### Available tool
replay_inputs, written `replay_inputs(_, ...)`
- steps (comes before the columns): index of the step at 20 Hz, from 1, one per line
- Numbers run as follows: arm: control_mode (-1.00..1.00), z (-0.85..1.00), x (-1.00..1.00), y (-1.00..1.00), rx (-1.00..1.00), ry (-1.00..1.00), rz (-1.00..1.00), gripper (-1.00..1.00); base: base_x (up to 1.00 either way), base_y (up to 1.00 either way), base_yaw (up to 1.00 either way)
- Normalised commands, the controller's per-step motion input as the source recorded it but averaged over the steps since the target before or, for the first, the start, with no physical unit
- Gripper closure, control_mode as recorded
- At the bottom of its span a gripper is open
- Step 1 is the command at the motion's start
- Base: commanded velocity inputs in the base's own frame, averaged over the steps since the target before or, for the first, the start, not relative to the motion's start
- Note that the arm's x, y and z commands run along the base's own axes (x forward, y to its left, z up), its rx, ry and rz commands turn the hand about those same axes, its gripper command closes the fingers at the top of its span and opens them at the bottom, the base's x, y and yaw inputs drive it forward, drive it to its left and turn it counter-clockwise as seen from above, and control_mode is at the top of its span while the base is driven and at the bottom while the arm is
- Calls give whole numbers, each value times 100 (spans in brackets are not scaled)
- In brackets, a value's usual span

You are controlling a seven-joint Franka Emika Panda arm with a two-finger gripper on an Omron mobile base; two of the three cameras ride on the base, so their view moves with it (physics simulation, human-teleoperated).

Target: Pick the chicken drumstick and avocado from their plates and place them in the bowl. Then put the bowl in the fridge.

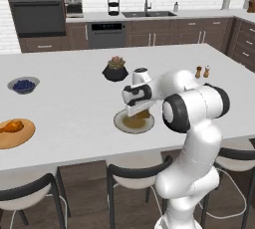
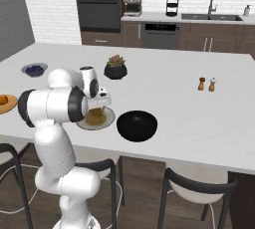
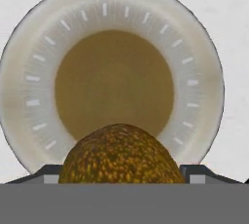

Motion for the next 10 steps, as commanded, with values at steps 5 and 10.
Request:
replay_inputs(5, -100, 87, -67, -38, 0, -27, -11, 100, 0, 0, 0)
replay_inputs(10, -100, 80, -38, -62, 0, -13, -13, 100, 0, 0, 0)
